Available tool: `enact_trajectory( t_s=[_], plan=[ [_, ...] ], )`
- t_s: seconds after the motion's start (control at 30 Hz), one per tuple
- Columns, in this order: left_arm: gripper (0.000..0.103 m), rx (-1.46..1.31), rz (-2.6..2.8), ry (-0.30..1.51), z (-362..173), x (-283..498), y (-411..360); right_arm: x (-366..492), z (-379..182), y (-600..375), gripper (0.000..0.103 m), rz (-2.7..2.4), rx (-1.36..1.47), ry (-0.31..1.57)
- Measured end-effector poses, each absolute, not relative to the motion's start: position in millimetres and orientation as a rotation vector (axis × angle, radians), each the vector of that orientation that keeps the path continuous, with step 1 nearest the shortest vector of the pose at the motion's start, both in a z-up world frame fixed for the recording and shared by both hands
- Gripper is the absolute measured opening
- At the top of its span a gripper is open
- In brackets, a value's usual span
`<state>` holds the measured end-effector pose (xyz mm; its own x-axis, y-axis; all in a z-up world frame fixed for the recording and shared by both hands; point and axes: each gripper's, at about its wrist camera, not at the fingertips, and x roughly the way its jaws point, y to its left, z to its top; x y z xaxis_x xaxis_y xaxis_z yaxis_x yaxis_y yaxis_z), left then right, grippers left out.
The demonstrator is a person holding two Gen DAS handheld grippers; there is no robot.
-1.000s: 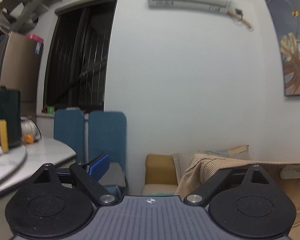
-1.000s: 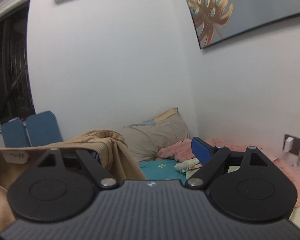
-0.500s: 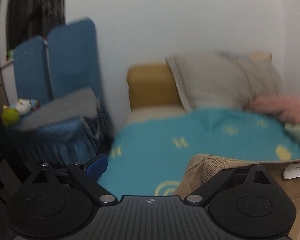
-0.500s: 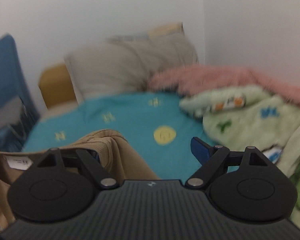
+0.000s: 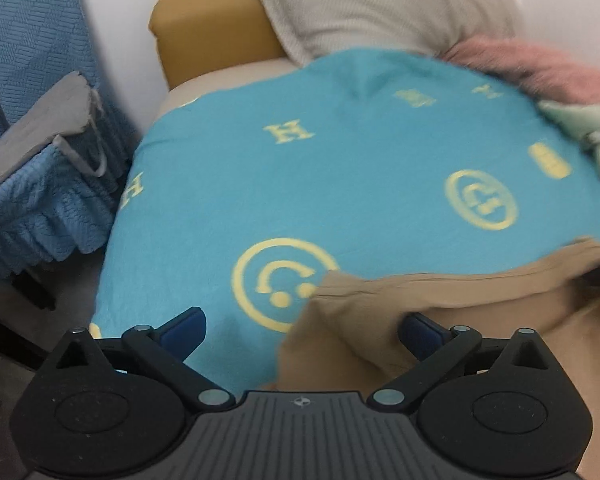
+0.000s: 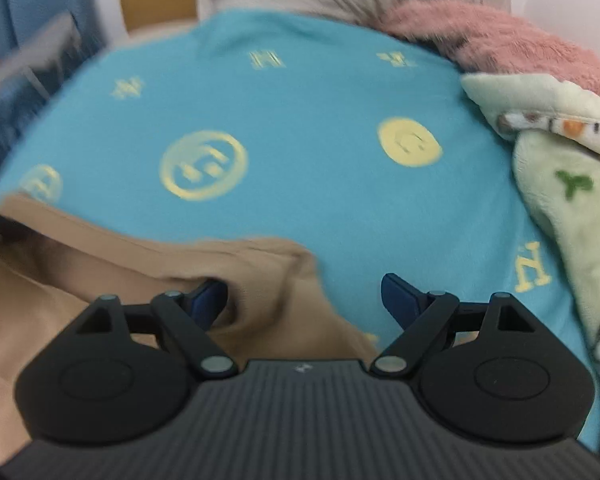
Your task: Fold clothes
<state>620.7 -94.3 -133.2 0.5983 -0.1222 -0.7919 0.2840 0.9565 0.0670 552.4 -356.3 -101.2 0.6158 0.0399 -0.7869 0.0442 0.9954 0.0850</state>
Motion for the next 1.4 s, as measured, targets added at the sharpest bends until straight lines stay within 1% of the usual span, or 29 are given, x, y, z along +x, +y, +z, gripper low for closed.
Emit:
enact_trajectory(
  t_s=[0.07, 0.17, 0.23, 0.33, 0.43, 0.57, 0.77, 0.93, 1.13, 1.2, 1.23, 1.3, 1.4],
  plan=[
    [0.103, 0.183, -0.246, 0.855, -119, 599, -95, 537, -89, -355, 0.085, -0.008, 0.169, 0.874],
    [0.103, 0.165, -0.236, 0.79, -98, 554, -95, 503, -71, -342, 0.085, -0.071, 0.116, 0.801],
    [0.103, 0.124, -0.224, 0.75, -85, 512, -93, 466, -58, -333, 0.085, -0.084, 0.104, 0.734],
    [0.103, 0.058, -0.214, 0.697, -63, 443, -81, 403, -40, -323, 0.085, -0.07, 0.161, 0.665],
    [0.103, 0.075, -0.208, 0.629, -44, 374, -70, 334, -22, -316, 0.085, -0.07, 0.209, 0.595],
    [0.103, 0.089, -0.188, 0.579, -16, 299, -59, 253, 0, -310, 0.085, -0.076, 0.247, 0.534],
    [0.103, -0.086, -0.147, 0.567, -4, 226, -13, 154, 13, -312, 0.085, -0.101, 0.328, 0.515],
    [0.101, -0.278, -0.081, 0.612, -13, 210, 37, 108, 8, -319, 0.085, -0.097, 0.418, 0.507],
    [0.095, -0.477, 0.001, 0.645, -44, 236, 81, 109, -8, -332, 0.085, -0.085, 0.503, 0.505],
    [0.088, -0.553, 0.012, 0.658, -61, 253, 88, 115, -13, -336, 0.085, -0.075, 0.522, 0.501],
    [0.086, -0.592, 0.017, 0.665, -70, 261, 91, 119, -16, -337, 0.085, -0.072, 0.529, 0.5],
    [0.075, -0.672, 0.026, 0.679, -89, 281, 95, 128, -23, -340, 0.085, -0.073, 0.548, 0.516],
    [0.066, -0.773, 0.039, 0.695, -116, 313, 95, 142, -34, -344, 0.085, -0.076, 0.576, 0.544]
  ],
)
